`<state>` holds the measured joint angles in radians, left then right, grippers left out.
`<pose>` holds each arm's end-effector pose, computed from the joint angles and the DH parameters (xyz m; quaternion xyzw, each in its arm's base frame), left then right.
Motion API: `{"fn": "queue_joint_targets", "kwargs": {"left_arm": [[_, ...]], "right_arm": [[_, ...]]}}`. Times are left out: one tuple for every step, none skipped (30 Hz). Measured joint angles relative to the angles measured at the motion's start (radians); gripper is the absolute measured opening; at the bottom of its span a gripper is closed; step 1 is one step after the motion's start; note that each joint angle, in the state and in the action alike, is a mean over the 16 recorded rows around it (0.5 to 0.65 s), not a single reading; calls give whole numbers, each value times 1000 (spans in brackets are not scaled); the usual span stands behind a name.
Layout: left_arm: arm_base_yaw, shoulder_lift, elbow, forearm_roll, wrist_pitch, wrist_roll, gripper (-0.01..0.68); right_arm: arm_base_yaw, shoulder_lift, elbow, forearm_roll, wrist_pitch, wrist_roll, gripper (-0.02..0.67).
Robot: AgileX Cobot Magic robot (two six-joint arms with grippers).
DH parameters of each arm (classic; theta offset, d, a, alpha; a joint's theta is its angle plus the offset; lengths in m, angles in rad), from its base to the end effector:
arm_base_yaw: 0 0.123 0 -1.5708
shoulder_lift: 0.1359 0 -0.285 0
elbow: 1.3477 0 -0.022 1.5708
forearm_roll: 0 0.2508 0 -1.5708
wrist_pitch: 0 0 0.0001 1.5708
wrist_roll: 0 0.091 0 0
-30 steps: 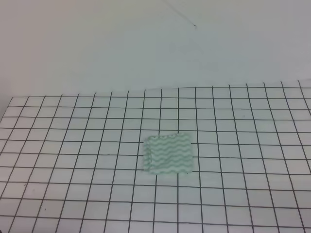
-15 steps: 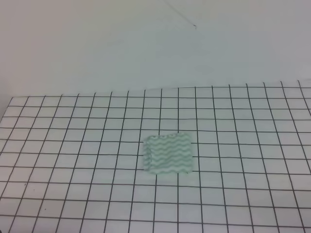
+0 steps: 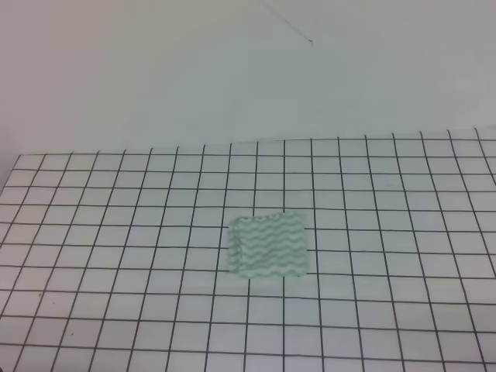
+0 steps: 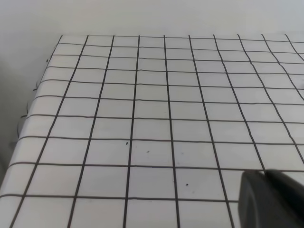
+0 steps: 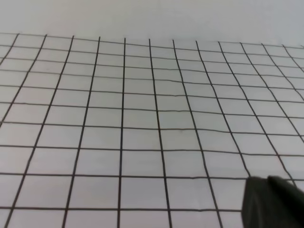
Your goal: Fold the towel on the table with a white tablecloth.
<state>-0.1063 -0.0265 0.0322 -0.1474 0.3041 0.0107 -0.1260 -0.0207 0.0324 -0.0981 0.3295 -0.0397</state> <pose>0.0529 -0.0097 0.1766 0.0045 0.7802 -0.0908 0.6189 0.0526 -0.0096 0.1738 0.0071 0.7905 -0.0914 0.6056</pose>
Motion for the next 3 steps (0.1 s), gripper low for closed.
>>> {"fn": "queue_joint_targets", "kwargs": {"left_arm": [[0, 0, 0, 0, 0, 0, 0], [0, 0, 0, 0, 0, 0, 0], [0, 0, 0, 0, 0, 0, 0]], "right_arm": [[0, 0, 0, 0, 0, 1, -3], [0, 0, 0, 0, 1, 1, -3], [0, 0, 0, 0, 1, 2, -3]]}}
